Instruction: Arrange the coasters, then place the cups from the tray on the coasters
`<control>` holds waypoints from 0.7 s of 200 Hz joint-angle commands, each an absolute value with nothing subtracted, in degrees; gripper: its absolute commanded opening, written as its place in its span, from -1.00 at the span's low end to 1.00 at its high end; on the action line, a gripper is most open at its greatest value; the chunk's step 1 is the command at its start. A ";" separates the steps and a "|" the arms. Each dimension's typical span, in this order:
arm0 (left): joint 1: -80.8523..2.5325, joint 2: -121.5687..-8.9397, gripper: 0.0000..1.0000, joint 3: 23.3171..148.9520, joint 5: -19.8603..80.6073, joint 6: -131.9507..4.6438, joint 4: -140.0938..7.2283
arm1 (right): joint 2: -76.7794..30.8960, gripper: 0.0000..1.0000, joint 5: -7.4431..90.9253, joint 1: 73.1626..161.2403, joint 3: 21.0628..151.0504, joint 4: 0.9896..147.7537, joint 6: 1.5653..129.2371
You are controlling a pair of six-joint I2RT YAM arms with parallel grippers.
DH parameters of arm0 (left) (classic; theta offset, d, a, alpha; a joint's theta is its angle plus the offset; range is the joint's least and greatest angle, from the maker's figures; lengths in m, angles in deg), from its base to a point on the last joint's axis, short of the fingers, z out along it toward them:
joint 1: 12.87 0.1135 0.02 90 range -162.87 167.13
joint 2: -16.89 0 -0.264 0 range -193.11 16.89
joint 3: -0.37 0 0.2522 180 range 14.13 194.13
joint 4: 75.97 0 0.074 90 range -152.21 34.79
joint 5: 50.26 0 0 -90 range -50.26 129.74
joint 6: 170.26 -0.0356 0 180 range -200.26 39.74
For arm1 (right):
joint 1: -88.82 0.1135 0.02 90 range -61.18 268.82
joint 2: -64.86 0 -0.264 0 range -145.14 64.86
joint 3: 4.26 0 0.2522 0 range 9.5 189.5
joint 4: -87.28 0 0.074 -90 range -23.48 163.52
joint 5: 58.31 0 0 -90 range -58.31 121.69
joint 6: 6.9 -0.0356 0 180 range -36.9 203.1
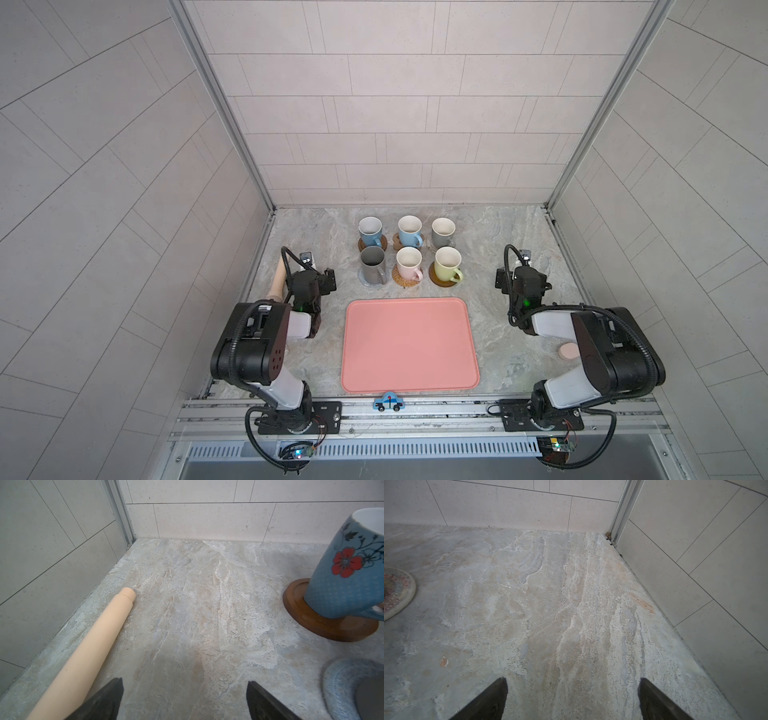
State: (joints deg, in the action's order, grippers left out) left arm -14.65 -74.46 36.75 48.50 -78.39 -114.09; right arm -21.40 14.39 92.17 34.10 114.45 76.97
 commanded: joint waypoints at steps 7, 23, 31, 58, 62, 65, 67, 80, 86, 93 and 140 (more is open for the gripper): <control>-14.89 -74.12 1.00 37.28 48.09 -79.42 -114.47 | -21.45 0.99 13.65 92.56 33.73 115.51 77.67; -14.82 -74.21 1.00 37.25 48.09 -79.38 -114.53 | -21.54 0.99 13.16 92.79 33.85 115.45 77.73; -14.85 -74.19 1.00 37.29 48.09 -79.37 -114.47 | -21.54 0.99 13.00 92.86 33.85 115.45 77.74; -14.88 -74.16 1.00 37.25 48.09 -79.38 -114.51 | -21.60 0.99 12.93 92.94 33.85 115.44 77.75; -14.89 -74.17 1.00 37.25 48.09 -79.34 -114.51 | -21.59 0.99 12.92 92.90 33.85 115.41 77.74; -14.83 -74.17 1.00 37.25 48.09 -79.36 -114.46 | -21.54 0.99 13.00 92.89 33.85 115.44 77.82; -14.88 -74.17 1.00 37.25 48.09 -79.38 -114.43 | -21.49 0.99 12.93 92.87 33.85 115.44 77.76; -14.88 -74.18 1.00 37.27 48.09 -79.42 -114.45 | -21.54 0.99 12.96 92.90 33.85 115.44 77.83; -14.84 -74.17 1.00 37.30 48.09 -79.40 -114.51 | -21.54 0.99 12.96 92.88 33.85 115.45 77.82; -14.86 -74.17 1.00 37.29 48.09 -79.39 -114.50 | -21.52 0.99 12.96 92.95 33.85 115.45 77.87; -14.81 -74.20 1.00 37.25 48.09 -79.38 -114.48 | -22.21 0.99 12.88 92.91 34.52 114.78 77.77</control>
